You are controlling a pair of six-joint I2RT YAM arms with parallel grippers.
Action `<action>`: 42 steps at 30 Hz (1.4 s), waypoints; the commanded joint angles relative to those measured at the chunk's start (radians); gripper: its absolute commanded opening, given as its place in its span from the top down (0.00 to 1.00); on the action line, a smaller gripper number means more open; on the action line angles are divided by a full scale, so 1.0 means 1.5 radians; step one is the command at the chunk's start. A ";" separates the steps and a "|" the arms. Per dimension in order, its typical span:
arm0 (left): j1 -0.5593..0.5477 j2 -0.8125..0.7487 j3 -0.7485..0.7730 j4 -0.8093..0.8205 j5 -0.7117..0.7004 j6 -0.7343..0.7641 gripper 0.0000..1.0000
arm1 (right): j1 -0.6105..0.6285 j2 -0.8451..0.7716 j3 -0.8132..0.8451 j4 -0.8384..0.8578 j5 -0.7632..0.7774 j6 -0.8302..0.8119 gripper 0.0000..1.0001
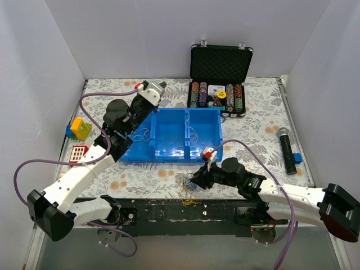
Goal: Untangle the cables
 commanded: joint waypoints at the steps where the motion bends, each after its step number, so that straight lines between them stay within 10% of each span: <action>1: 0.010 0.023 0.069 0.057 0.035 -0.029 1.00 | 0.004 -0.013 -0.011 0.004 0.021 0.009 0.60; 12: 0.010 0.068 0.200 0.091 0.069 -0.103 1.00 | 0.002 0.003 -0.008 0.014 0.019 0.010 0.60; 42: 0.029 0.075 -0.125 0.041 -0.002 0.056 1.00 | 0.003 -0.011 -0.024 0.022 0.029 0.014 0.62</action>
